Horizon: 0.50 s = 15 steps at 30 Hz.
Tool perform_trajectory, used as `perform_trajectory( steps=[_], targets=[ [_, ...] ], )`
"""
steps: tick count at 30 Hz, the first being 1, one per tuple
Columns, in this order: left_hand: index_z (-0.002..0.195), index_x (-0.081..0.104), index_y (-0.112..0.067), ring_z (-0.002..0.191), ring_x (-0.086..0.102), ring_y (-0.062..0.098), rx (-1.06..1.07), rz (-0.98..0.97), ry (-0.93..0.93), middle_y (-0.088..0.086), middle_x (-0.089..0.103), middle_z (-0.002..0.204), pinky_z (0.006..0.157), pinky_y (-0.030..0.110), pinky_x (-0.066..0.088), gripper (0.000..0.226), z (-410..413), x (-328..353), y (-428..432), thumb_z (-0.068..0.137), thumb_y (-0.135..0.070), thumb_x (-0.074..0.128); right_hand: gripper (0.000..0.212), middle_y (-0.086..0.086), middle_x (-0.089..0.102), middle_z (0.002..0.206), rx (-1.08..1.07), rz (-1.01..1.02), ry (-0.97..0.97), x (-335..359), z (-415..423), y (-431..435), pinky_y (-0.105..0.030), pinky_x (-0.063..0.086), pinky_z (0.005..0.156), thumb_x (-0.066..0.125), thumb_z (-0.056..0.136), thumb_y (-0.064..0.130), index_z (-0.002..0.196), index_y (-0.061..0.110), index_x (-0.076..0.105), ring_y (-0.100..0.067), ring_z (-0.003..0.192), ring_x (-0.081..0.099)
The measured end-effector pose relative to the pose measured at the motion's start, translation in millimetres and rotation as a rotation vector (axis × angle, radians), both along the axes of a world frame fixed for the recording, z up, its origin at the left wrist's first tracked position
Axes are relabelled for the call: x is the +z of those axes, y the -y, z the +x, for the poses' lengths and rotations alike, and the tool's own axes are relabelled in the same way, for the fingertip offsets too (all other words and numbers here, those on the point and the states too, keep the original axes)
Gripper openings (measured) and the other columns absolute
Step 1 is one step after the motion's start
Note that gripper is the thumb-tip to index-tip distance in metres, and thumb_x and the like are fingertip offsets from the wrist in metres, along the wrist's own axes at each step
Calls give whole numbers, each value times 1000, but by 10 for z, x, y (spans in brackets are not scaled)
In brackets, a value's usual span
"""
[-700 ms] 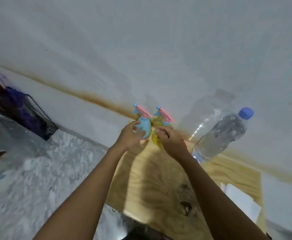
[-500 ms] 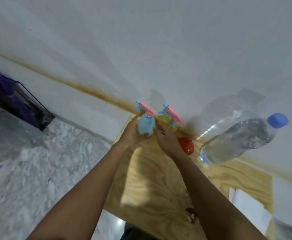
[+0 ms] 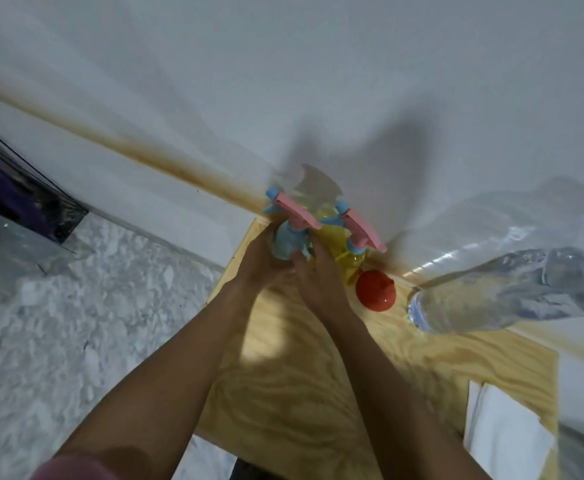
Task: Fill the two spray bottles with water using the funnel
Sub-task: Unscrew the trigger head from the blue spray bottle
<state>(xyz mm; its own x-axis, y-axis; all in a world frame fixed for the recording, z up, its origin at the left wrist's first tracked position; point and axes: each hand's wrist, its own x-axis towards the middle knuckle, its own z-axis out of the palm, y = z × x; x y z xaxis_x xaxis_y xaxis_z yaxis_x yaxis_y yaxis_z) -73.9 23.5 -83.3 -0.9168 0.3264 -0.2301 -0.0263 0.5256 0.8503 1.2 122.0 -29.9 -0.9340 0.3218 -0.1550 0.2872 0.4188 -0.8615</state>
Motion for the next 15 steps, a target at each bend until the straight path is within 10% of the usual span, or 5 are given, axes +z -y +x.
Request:
perform_trajectory(
  steps=[7, 11, 15],
  targets=[
    [120, 57, -25, 92, 64, 2, -32, 114, -2, -13, 66, 106, 68, 10, 49, 65, 209, 272, 274, 65, -33, 91, 37, 11, 57, 134, 134, -30, -24, 414, 295, -97, -26, 45, 103, 46, 102, 35, 138, 27, 49, 1, 120, 54],
    [125, 56, -30, 91, 64, 2, -121, 130, 19, -15, 66, 108, 60, 12, 47, 72, 446, 471, 430, 63, -40, 91, 33, 40, 50, 117, 145, 2, -43, 662, 608, -232, 1, 36, 88, 51, 101, 26, 122, 52, 47, 25, 107, 47],
    [124, 58, -37, 96, 65, 5, -200, 193, 40, -14, 67, 110, 64, 16, 51, 68, 756, 743, 461, 64, -38, 90, 38, 17, 60, 129, 64, -55, -80, 724, 880, -302, -18, 45, 98, 55, 98, 34, 135, 27, 56, 7, 119, 54]
  ],
)
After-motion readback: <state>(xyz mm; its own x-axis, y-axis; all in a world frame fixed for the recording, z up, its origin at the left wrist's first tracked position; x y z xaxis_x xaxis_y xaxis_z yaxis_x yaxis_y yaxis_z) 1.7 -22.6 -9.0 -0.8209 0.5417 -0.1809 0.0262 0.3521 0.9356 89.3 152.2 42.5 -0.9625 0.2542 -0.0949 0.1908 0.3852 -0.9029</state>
